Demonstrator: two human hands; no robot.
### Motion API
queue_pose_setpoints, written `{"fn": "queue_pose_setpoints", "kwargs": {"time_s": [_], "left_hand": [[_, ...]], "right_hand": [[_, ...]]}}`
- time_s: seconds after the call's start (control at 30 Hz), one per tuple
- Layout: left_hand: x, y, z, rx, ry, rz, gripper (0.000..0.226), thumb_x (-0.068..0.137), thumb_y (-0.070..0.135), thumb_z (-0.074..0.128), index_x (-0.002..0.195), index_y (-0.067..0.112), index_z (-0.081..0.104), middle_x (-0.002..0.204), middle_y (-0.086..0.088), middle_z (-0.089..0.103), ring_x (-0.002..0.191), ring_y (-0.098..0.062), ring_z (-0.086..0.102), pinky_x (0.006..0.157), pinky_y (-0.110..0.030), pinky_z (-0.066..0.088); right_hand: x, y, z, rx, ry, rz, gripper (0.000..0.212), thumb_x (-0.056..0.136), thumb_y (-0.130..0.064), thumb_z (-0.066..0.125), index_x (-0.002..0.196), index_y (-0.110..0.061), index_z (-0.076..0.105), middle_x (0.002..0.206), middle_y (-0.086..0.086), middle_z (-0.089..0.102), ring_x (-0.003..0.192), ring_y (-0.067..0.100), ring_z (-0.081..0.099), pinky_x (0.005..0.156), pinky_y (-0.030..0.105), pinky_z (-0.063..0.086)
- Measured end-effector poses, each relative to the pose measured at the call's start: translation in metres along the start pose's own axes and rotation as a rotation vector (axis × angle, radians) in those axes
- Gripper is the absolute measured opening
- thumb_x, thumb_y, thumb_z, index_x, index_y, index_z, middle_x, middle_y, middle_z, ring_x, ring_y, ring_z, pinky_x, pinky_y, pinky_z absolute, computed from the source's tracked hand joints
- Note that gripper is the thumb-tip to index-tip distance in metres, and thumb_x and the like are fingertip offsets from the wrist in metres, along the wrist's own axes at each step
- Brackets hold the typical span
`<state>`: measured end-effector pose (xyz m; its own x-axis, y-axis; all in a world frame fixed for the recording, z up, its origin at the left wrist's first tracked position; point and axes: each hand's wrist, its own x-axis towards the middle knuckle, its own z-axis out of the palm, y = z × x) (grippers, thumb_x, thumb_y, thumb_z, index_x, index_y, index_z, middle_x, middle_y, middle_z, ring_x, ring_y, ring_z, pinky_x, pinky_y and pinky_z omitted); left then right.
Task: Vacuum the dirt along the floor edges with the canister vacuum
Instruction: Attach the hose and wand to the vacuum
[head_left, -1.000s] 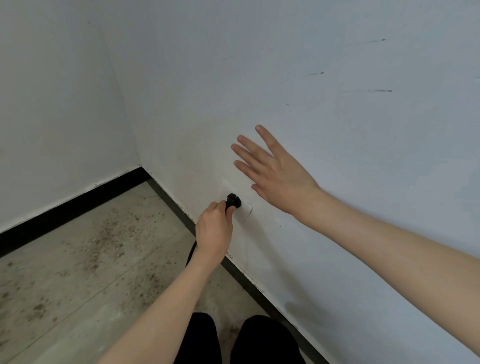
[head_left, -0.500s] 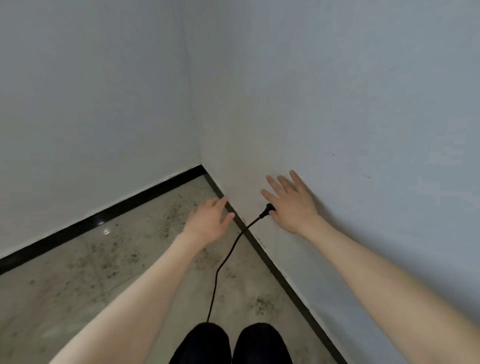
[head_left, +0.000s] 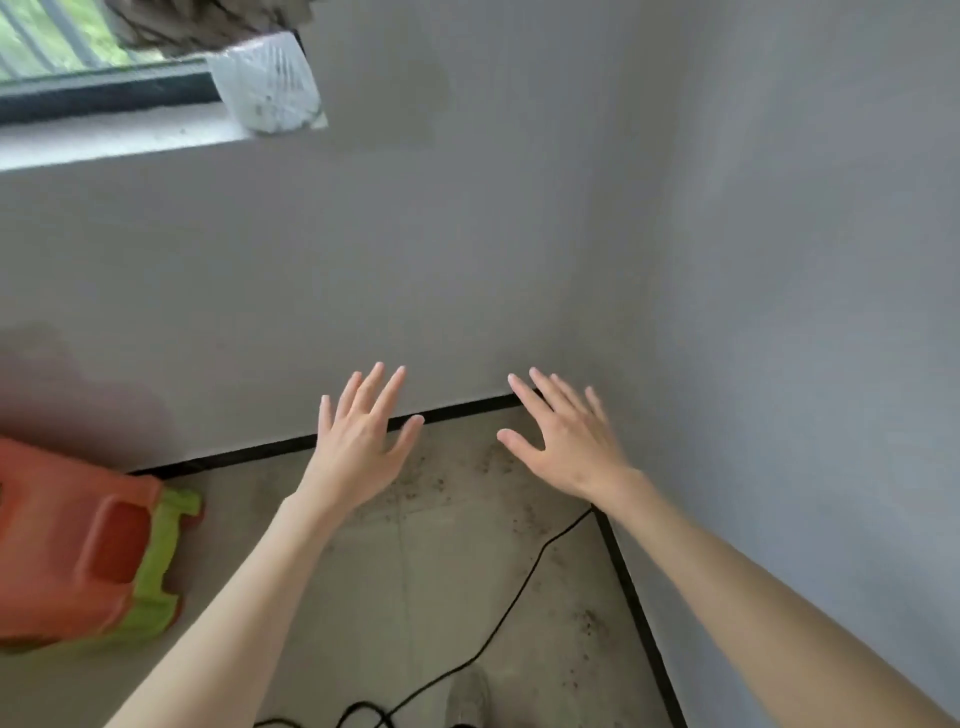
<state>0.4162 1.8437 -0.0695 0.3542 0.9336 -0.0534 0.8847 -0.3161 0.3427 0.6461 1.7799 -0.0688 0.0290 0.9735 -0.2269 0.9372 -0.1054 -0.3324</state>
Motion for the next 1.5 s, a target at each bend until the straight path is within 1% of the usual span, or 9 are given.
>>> {"fn": "queue_pose_setpoints", "kwargs": {"time_s": [0.1, 0.23, 0.53, 0.83, 1.03, 1.17, 1.33, 1.4, 1.5], "left_hand": [[-0.041, -0.011, -0.045, 0.029, 0.112, -0.059, 0.061, 0.098, 0.045, 0.036, 0.152, 0.029, 0.013, 0.16, 0.001, 0.009, 0.147, -0.021, 0.0, 0.117, -0.046, 0.001], [-0.107, -0.02, -0.066, -0.008, 0.202, -0.215, 0.06, 0.098, 0.043, 0.038, 0.151, 0.029, 0.015, 0.16, 0.001, 0.01, 0.147, -0.021, 0.0, 0.117, -0.045, 0.001], [-0.288, -0.022, -0.054, -0.155, 0.314, -0.657, 0.059, 0.099, 0.043, 0.035, 0.152, 0.027, 0.014, 0.16, 0.002, 0.008, 0.147, -0.019, -0.001, 0.117, -0.045, 0.0], [-0.461, -0.021, -0.05, -0.187, 0.437, -1.034, 0.058, 0.1, 0.043, 0.032, 0.152, 0.028, 0.012, 0.16, 0.003, 0.006, 0.147, -0.017, -0.003, 0.118, -0.042, -0.003], [-0.602, -0.009, -0.031, -0.167, 0.502, -1.283, 0.058, 0.099, 0.044, 0.033, 0.151, 0.027, 0.013, 0.16, 0.001, 0.008, 0.147, -0.019, 0.002, 0.118, -0.044, 0.004], [-0.7, 0.007, -0.01, -0.186, 0.543, -1.405, 0.057, 0.099, 0.042, 0.035, 0.151, 0.026, 0.016, 0.159, 0.001, 0.01, 0.147, -0.02, 0.004, 0.118, -0.046, 0.007], [-0.82, 0.033, 0.032, -0.271, 0.472, -1.557, 0.057, 0.1, 0.044, 0.03, 0.152, 0.027, 0.011, 0.16, 0.003, 0.004, 0.147, -0.018, -0.001, 0.118, -0.045, 0.007], [-0.857, 0.046, 0.051, -0.316, 0.477, -1.619, 0.058, 0.101, 0.043, 0.03, 0.152, 0.026, 0.01, 0.16, 0.001, 0.004, 0.147, -0.02, 0.0, 0.118, -0.045, 0.006], [-0.899, 0.059, 0.08, -0.363, 0.465, -1.71, 0.059, 0.1, 0.044, 0.032, 0.152, 0.024, 0.013, 0.16, -0.001, 0.008, 0.147, -0.022, 0.003, 0.117, -0.044, 0.011]], "right_hand": [[-0.014, -0.047, -0.023, -0.03, 0.032, -0.127, 0.067, 0.098, -0.059, 0.032, 0.155, -0.035, 0.004, 0.164, -0.004, 0.001, 0.15, 0.015, -0.001, 0.121, 0.046, -0.004], [-0.039, -0.093, -0.023, -0.037, -0.005, -0.267, 0.067, 0.098, -0.058, 0.032, 0.155, -0.035, 0.005, 0.164, -0.004, 0.002, 0.15, 0.015, 0.001, 0.121, 0.047, -0.003], [-0.119, -0.162, 0.021, -0.155, -0.21, -0.601, 0.065, 0.099, -0.056, 0.031, 0.155, -0.035, 0.006, 0.164, -0.005, 0.006, 0.15, 0.014, 0.003, 0.12, 0.045, -0.004], [-0.213, -0.264, 0.076, -0.241, -0.324, -0.997, 0.065, 0.099, -0.057, 0.033, 0.155, -0.036, 0.007, 0.163, -0.005, 0.012, 0.15, 0.015, 0.008, 0.121, 0.046, 0.001], [-0.319, -0.327, 0.129, -0.303, -0.433, -1.263, 0.066, 0.099, -0.054, 0.037, 0.155, -0.035, 0.007, 0.163, -0.004, 0.014, 0.15, 0.016, 0.009, 0.121, 0.047, 0.001], [-0.401, -0.355, 0.17, -0.325, -0.488, -1.402, 0.066, 0.099, -0.052, 0.038, 0.155, -0.034, 0.008, 0.162, -0.003, 0.016, 0.15, 0.017, 0.011, 0.121, 0.048, 0.004], [-0.5, -0.369, 0.228, -0.38, -0.605, -1.503, 0.065, 0.1, -0.053, 0.035, 0.155, -0.032, 0.009, 0.162, -0.003, 0.017, 0.149, 0.019, 0.012, 0.12, 0.051, 0.005], [-0.532, -0.372, 0.248, -0.418, -0.655, -1.534, 0.064, 0.1, -0.051, 0.035, 0.155, -0.032, 0.009, 0.162, -0.003, 0.017, 0.149, 0.018, 0.012, 0.12, 0.051, 0.005], [-0.568, -0.377, 0.276, -0.481, -0.721, -1.577, 0.064, 0.1, -0.052, 0.035, 0.155, -0.032, 0.009, 0.162, -0.003, 0.016, 0.149, 0.018, 0.012, 0.12, 0.051, 0.006]]}}
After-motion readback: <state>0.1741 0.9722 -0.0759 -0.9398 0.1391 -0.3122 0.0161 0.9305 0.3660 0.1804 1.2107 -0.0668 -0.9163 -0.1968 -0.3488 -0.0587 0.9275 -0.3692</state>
